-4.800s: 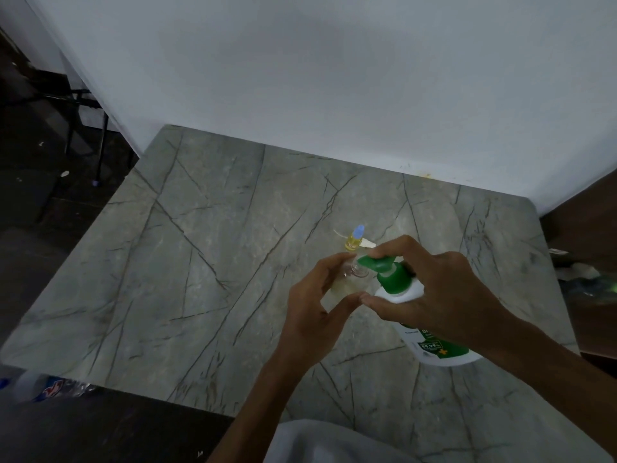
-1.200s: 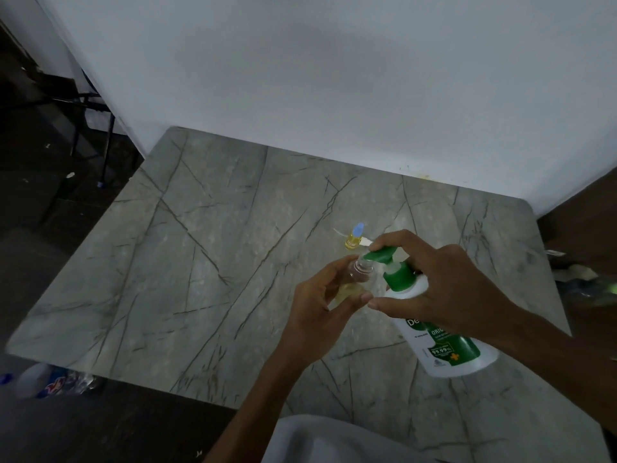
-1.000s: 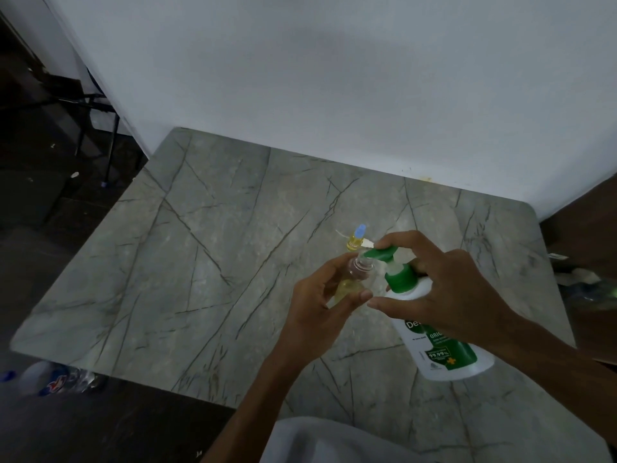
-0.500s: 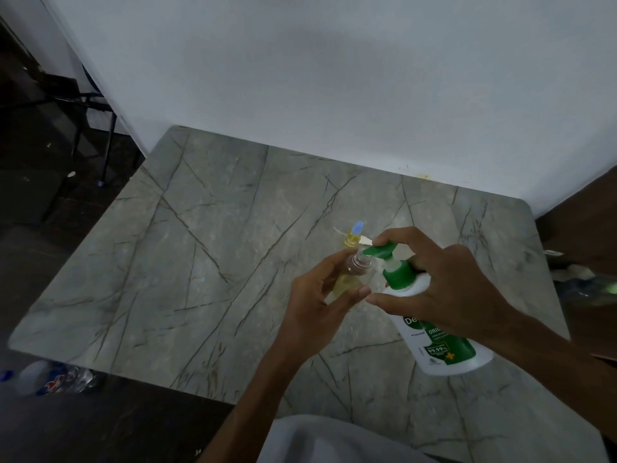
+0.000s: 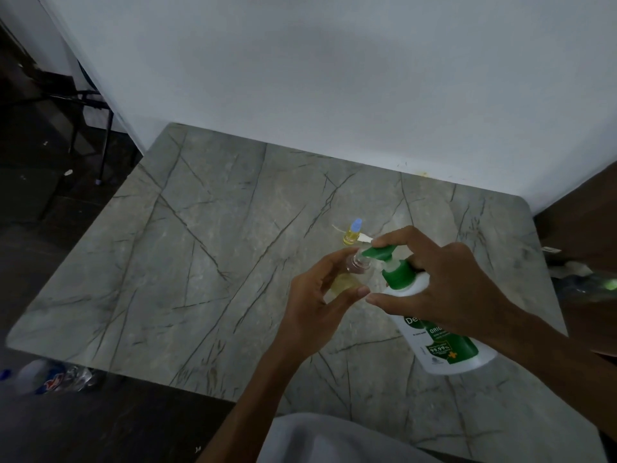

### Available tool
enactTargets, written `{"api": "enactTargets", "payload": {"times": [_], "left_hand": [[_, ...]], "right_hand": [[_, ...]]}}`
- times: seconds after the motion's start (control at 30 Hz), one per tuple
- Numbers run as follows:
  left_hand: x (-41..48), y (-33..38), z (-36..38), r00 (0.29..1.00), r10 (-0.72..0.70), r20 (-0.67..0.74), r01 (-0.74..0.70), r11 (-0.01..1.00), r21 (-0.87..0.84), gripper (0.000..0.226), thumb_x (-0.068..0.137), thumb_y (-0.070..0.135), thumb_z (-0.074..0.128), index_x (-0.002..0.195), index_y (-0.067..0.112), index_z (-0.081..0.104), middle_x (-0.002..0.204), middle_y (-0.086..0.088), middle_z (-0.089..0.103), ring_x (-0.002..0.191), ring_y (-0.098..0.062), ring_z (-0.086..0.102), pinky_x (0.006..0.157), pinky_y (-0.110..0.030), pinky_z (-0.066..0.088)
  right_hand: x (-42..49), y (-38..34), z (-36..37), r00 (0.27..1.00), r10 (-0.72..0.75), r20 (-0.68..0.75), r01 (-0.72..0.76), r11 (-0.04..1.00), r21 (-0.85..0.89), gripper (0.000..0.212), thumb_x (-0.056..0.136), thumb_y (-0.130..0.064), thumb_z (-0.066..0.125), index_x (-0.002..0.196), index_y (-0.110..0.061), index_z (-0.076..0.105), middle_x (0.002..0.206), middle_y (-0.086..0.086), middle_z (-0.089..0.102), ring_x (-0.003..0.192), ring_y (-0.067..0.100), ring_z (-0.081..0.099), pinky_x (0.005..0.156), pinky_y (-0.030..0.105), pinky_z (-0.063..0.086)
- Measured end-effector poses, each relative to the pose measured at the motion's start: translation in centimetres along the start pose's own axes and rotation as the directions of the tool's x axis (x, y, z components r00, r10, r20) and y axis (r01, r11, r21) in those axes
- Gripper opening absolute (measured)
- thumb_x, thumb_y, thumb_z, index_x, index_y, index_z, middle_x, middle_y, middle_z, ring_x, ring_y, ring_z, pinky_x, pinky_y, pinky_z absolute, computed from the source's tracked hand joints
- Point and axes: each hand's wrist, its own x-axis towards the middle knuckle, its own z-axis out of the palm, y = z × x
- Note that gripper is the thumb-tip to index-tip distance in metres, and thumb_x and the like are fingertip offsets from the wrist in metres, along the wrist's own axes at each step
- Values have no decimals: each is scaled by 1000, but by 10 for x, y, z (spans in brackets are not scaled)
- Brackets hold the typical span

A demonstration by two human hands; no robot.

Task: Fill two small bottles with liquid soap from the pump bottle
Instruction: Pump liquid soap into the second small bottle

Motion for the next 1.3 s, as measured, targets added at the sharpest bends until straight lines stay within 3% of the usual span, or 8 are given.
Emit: {"api": "enactTargets", "payload": {"times": [0.07,0.17,0.4,0.53,0.6,0.87,1.07,1.3], "left_hand": [[0,-2,0,1000,12,8,-12,1000,23,53,84,28,73,131,10,58,118,1,70,109,-16,68,93,-34,57],[0,-4,2,1000,20,6,-20,999,45,53,84,27,73,131,11,58,119,2,69,108,-16,68,92,-36,58],[3,-7,1,999,18,-28,-16,997,69,49,83,20,75,129,20,57,120,9,68,110,-12,67,94,-31,56],[4,-6,0,998,60,-20,-57,988,145,52,81,20,77,129,27,55,119,17,65,108,-4,66,91,-24,55],[4,-8,0,998,63,-17,-60,987,152,53,82,21,77,129,29,55,119,15,66,108,-4,66,90,-25,56],[2,-10,0,998,47,-44,-42,993,113,52,83,28,73,131,21,56,122,8,67,111,-11,66,94,-32,56],[2,-11,0,995,91,-32,-83,978,190,53,83,18,78,130,23,56,117,8,68,103,-4,67,87,-20,54],[2,-9,-1,998,56,-41,-50,989,139,52,83,32,72,131,24,56,120,16,66,108,-7,67,91,-28,56]], "right_hand": [[0,0,0,1000,-8,-16,8,1000,-9,54,66,-47,78,108,-32,49,68,-34,55,62,-14,61,53,-1,41],[1,2,-1,1000,3,11,-3,1000,-19,55,66,-47,80,109,-30,50,66,-25,60,57,-7,63,50,5,45],[1,6,0,998,6,60,-2,998,-70,61,68,-53,76,117,-43,41,67,-20,62,62,-6,63,54,5,46],[1,7,1,999,-19,37,21,997,-70,53,68,-54,73,110,-33,48,71,-30,55,65,-10,62,54,2,44],[2,9,1,999,-15,45,18,998,-68,54,68,-54,74,109,-32,49,69,-26,58,62,-8,62,52,5,47],[1,10,4,998,-4,65,9,997,-80,61,68,-59,70,117,-49,35,69,-17,63,70,-6,63,59,4,47],[1,12,5,999,-21,37,23,998,-57,53,69,-55,72,110,-37,45,68,-18,62,63,-3,64,54,6,48],[1,12,4,996,-1,85,10,995,-102,65,68,-56,73,121,-42,37,71,-17,62,68,-3,63,57,6,48]]}}
